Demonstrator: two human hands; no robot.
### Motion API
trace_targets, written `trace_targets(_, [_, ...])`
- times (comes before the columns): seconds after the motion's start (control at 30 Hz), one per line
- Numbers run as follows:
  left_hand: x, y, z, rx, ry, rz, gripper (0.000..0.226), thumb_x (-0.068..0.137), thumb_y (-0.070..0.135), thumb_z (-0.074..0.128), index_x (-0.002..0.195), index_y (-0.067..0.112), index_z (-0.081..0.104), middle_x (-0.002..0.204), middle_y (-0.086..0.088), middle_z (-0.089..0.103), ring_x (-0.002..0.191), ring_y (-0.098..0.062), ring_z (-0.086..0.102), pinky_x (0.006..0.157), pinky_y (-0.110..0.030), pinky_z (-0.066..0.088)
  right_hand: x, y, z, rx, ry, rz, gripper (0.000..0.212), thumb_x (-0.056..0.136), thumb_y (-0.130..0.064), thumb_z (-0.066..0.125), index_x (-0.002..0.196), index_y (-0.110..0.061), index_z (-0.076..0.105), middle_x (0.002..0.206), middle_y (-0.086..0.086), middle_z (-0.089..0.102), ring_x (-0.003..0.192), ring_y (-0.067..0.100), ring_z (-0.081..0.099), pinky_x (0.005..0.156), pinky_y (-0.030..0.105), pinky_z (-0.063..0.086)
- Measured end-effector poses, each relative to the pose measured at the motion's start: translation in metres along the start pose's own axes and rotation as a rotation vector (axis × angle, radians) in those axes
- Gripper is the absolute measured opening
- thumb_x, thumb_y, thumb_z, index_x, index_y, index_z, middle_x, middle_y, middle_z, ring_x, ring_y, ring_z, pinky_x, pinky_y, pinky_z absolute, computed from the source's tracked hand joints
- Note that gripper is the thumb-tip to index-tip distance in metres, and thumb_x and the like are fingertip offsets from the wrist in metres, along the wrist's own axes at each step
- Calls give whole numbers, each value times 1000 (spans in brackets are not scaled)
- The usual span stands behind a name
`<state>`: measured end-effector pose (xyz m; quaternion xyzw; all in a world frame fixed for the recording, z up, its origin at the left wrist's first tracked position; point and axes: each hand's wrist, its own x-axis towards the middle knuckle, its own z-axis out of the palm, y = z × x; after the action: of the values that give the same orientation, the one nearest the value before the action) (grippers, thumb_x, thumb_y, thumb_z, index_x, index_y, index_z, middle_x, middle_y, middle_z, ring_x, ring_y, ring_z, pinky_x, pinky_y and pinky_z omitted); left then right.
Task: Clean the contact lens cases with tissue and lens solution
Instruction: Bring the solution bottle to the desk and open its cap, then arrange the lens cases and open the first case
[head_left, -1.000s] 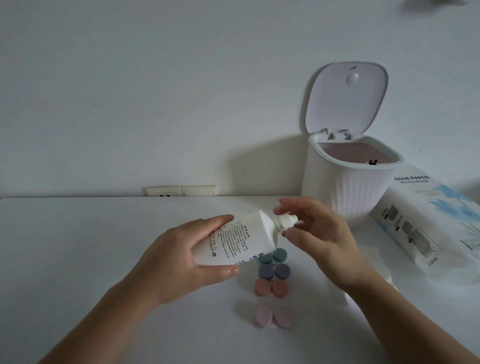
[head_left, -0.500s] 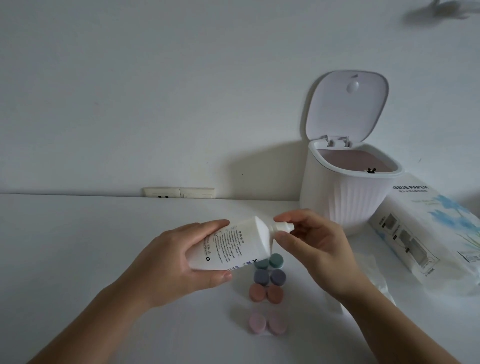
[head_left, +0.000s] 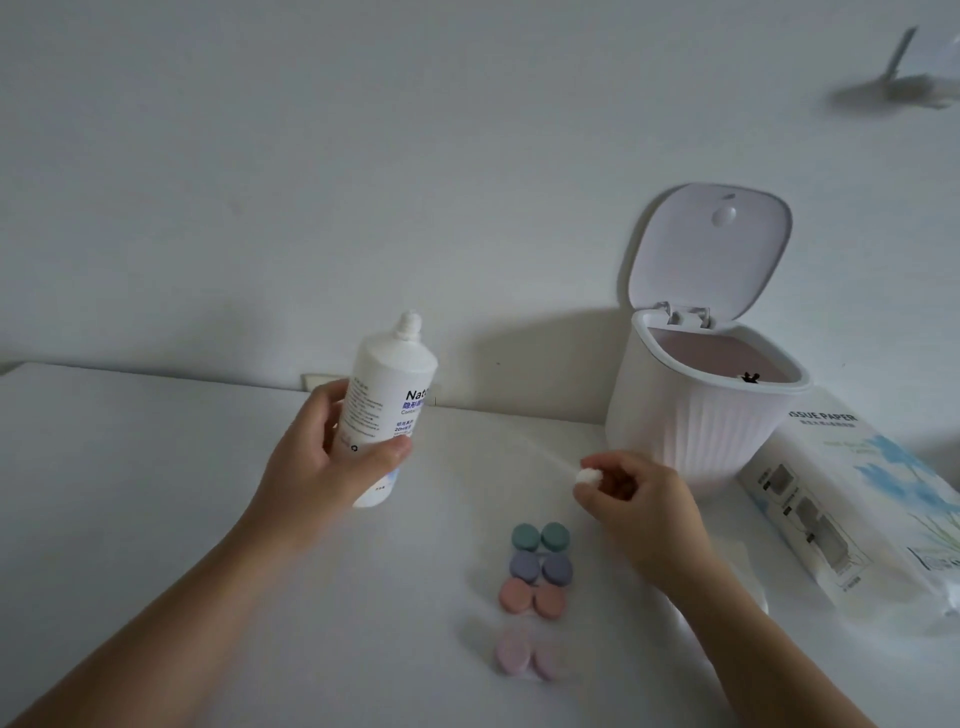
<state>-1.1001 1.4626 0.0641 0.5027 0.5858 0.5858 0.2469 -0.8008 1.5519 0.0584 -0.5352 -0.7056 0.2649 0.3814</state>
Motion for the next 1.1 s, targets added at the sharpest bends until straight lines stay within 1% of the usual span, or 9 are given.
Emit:
trace_targets(0.13, [6,-5,-4,-39,56,-77,56,55,55,82,105,55,57,108,15,74,96,-9,73,87,-47,58,1,4,2,-180,-31,-17,20,87,-23,71,106,-24,76,78,-19,62,69,-7,56,60,2,38])
trace_targets(0.2, [8,-7,-6,-52,73,-101,56,54,54,83,103,55,57,108,14,74,98,-11,73,89,-49,58,1,5,2,-251,-49,-46,20,90,-23,68,109,-22,75,81,-17,63,70,-4,54,61,8,38])
trace_targets(0.33, [10,-8,-8,-34,95,-122,64,51,55,82,108,50,54,107,19,73,91,-5,73,83,-41,58,1,7,1,-331,-90,-61,24,93,-25,64,116,-20,72,98,-4,64,82,8,53,75,16,34])
trace_targets(0.47, [11,-8,-7,-32,105,-153,68,49,55,82,110,49,53,106,20,73,87,-1,73,74,-32,54,1,9,4,-368,-96,-72,22,93,-25,64,112,-20,73,106,3,68,87,14,57,74,17,33])
trace_targets(0.63, [10,-9,-6,2,109,-143,81,49,56,82,123,38,53,114,18,71,95,0,71,79,-30,55,1,9,5,-360,-90,-81,25,92,-23,64,115,-18,72,110,6,70,99,22,64,78,19,36])
trace_targets(0.8, [4,-5,-8,90,247,-29,96,53,57,81,139,39,44,138,18,54,125,-7,54,99,-29,44,-1,5,-2,-315,-81,-108,29,91,-25,66,119,-22,70,79,-7,61,70,9,54,68,23,40])
trace_targets(0.97, [-9,14,-9,232,490,285,65,71,50,73,130,36,50,118,26,48,114,-16,53,88,-15,41,-4,-6,-18,-296,-47,-313,21,88,-26,73,109,-23,74,68,-9,55,62,8,52,61,25,46])
trace_targets(1.03, [-17,25,-1,272,454,406,45,78,43,70,118,31,54,108,15,52,98,-17,56,84,-16,42,-8,-11,-20,-265,-145,-408,17,87,-26,75,104,-22,76,66,-6,56,59,12,50,58,16,41])
trace_targets(1.1, [-28,35,11,278,282,471,30,80,38,69,107,28,58,97,7,58,84,-11,57,79,-16,43,-12,-15,-23,-245,-237,-447,11,86,-27,77,96,-23,76,65,-4,57,59,15,50,56,17,40])
